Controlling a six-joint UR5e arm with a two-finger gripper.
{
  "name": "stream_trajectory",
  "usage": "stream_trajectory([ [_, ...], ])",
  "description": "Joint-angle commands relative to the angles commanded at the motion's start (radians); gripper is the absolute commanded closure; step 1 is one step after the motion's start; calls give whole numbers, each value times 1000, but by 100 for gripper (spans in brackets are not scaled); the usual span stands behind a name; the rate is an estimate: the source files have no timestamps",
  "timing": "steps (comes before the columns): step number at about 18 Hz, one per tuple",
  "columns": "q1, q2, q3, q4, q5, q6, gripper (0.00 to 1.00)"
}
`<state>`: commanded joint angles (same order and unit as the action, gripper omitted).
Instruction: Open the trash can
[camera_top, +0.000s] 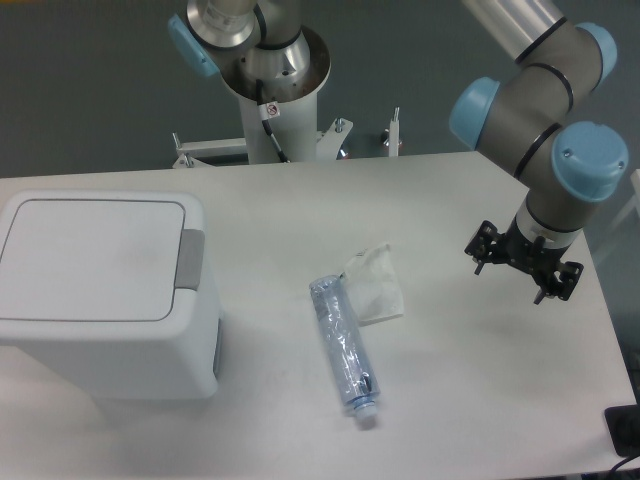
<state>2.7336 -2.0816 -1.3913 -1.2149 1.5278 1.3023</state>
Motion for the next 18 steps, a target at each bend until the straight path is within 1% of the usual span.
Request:
stream_trajectory([
  [5,-2,9,0,-2,-23,-2,0],
  [8,3,9,-14,12,-101,-32,0],
  [9,2,12,-17,15,-106,-82,0],
  [11,-3,23,-18,20,-112,-225,0],
  [14,-23,38,-21,18,-170,-331,0],
  [15,-26,44,-26,20,-179,-384,0],
  [18,-38,69,-26,17,-211,-425,0],
])
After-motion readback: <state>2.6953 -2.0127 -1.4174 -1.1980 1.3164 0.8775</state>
